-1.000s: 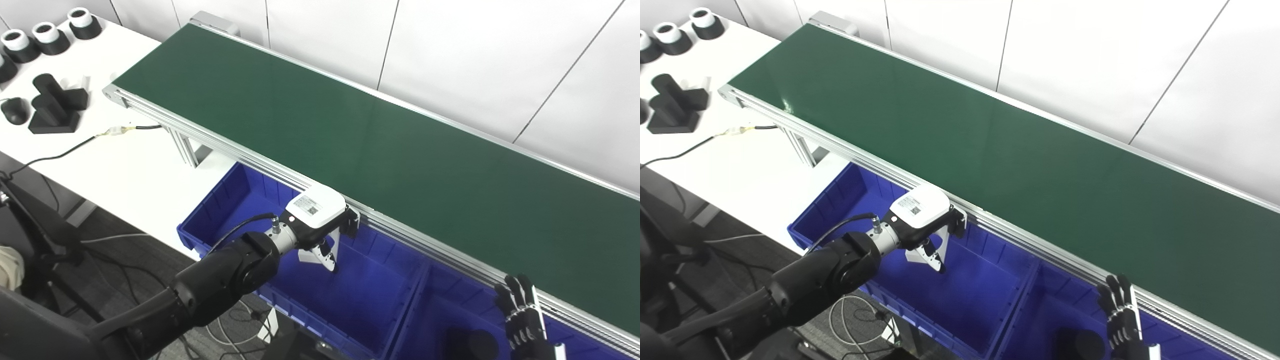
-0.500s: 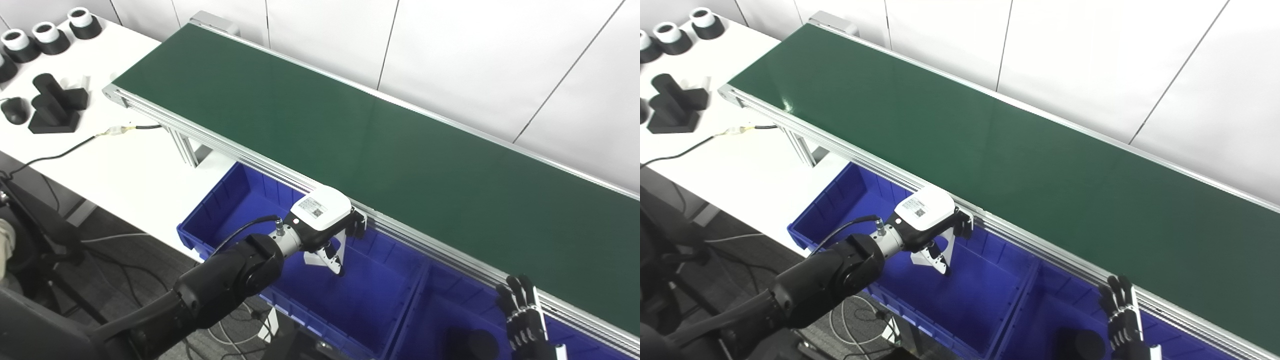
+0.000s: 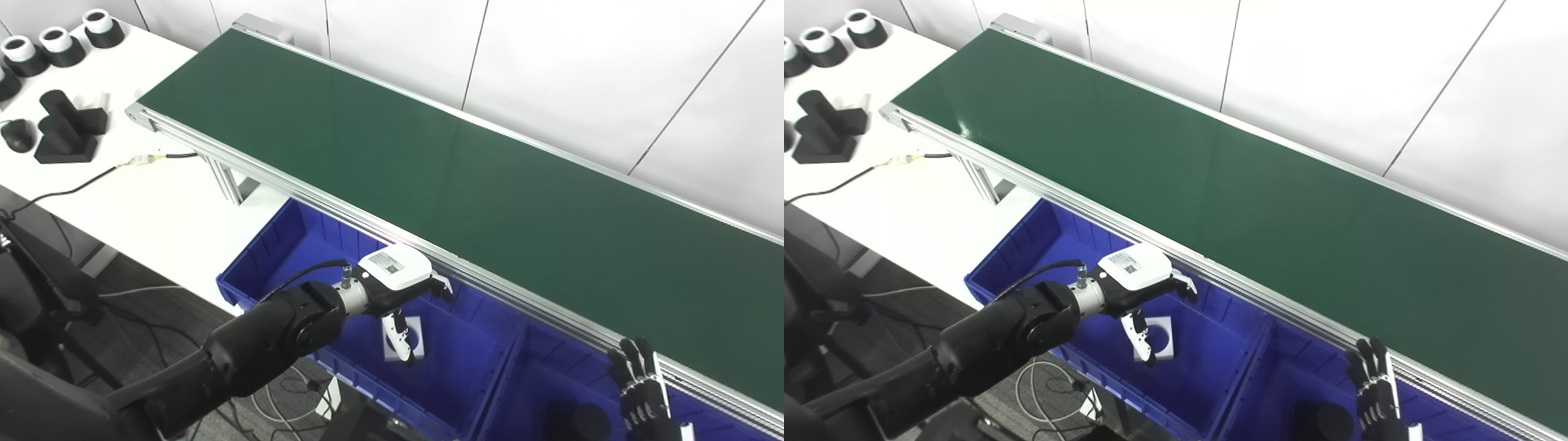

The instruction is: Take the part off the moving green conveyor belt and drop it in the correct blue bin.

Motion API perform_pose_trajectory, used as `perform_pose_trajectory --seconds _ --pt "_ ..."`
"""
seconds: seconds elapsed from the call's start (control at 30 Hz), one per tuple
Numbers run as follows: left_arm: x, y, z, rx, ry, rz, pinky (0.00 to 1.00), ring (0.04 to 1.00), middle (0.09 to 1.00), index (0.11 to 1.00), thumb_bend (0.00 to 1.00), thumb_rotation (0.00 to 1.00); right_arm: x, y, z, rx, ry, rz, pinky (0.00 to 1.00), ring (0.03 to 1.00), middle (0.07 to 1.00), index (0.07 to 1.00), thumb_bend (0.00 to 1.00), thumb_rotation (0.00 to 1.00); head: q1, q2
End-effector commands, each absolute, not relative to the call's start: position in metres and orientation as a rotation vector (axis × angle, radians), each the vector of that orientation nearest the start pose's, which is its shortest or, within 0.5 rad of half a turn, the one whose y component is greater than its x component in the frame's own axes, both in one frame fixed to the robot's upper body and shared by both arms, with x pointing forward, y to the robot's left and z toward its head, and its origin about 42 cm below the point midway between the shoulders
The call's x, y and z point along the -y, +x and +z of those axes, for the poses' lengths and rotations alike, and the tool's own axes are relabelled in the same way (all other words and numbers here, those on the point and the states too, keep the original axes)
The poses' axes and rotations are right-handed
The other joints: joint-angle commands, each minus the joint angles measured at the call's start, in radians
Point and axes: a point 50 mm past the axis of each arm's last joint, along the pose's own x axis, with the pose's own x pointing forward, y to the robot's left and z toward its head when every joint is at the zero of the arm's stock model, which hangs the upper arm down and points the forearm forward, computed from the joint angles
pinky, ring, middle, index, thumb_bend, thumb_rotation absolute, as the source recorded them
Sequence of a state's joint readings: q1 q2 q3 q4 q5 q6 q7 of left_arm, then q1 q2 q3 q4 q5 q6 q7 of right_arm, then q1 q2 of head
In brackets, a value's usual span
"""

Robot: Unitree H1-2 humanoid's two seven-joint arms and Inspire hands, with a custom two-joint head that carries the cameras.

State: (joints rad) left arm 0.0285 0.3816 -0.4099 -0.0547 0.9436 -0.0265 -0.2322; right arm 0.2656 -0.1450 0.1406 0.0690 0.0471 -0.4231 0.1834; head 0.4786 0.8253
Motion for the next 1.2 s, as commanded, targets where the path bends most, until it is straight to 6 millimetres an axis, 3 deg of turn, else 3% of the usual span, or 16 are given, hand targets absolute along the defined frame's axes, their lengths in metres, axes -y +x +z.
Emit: perform_pose_trajectory --seconds 0.0,0.23,0.27,0.43,0.6,0.63,0.77,0.8,0.83,0.93,1.17 --pt "-0.224 0.253 0.089 0.089 1.302 -0.621 0.62 0.688 0.726 0.726 1.00 0.32 0.227 0.182 0.054 0.149 -0.077 0.290 0.91 0.918 0.948 0.981 0.93 0.97 -0.013 0.003" --pt "-0.212 0.243 0.115 0.150 1.145 -0.618 0.59 0.685 0.730 0.722 1.00 0.37 0.225 0.180 0.054 0.150 -0.095 0.296 0.91 0.923 0.947 0.976 0.96 0.97 -0.088 0.015" --pt "-0.208 0.240 0.122 0.166 1.081 -0.617 0.59 0.683 0.728 0.720 1.00 0.37 0.224 0.180 0.054 0.149 -0.096 0.295 0.91 0.923 0.946 0.976 0.96 0.97 -0.131 0.019" --pt "-0.188 0.225 0.151 0.211 0.757 -0.701 0.63 0.725 0.772 0.753 1.00 0.43 0.217 0.179 0.052 0.145 -0.105 0.288 0.89 0.908 0.933 0.962 0.97 0.98 -0.211 0.027" --pt "-0.172 0.216 0.166 0.243 0.494 -0.782 0.65 0.778 0.825 0.783 0.97 0.42 0.208 0.180 0.049 0.141 -0.100 0.291 0.89 0.891 0.926 0.953 0.96 0.97 -0.272 0.026" --pt "-0.170 0.214 0.166 0.249 0.441 -0.777 0.66 0.786 0.832 0.785 0.97 0.42 0.205 0.181 0.048 0.139 -0.103 0.290 0.89 0.889 0.925 0.952 0.96 0.97 -0.326 0.022" --pt "-0.170 0.211 0.156 0.292 0.307 -0.728 0.69 0.814 0.862 0.808 0.96 0.48 0.189 0.181 0.045 0.134 -0.111 0.281 0.88 0.903 0.930 0.956 0.96 0.98 -0.461 0.007" --pt "-0.171 0.212 0.150 0.305 0.283 -0.706 0.71 0.821 0.871 0.819 0.96 0.51 0.183 0.182 0.043 0.130 -0.116 0.276 0.87 0.900 0.926 0.954 0.95 0.99 -0.524 -0.004" --pt "-0.171 0.211 0.145 0.318 0.258 -0.682 0.72 0.826 0.874 0.829 0.96 0.55 0.179 0.182 0.042 0.127 -0.117 0.273 0.87 0.901 0.926 0.952 0.95 0.99 -0.524 -0.004" --pt "-0.174 0.212 0.126 0.319 0.208 -0.632 0.77 0.853 0.885 0.845 0.97 0.61 0.165 0.184 0.036 0.112 -0.108 0.266 0.88 0.908 0.932 0.947 0.93 0.97 -0.641 -0.032" --pt "-0.182 0.223 0.083 0.297 0.213 -0.597 0.85 0.895 0.907 0.871 0.95 0.65 0.139 0.188 0.032 0.112 -0.104 0.236 0.90 0.928 0.951 0.939 0.95 0.96 -0.789 -0.048"
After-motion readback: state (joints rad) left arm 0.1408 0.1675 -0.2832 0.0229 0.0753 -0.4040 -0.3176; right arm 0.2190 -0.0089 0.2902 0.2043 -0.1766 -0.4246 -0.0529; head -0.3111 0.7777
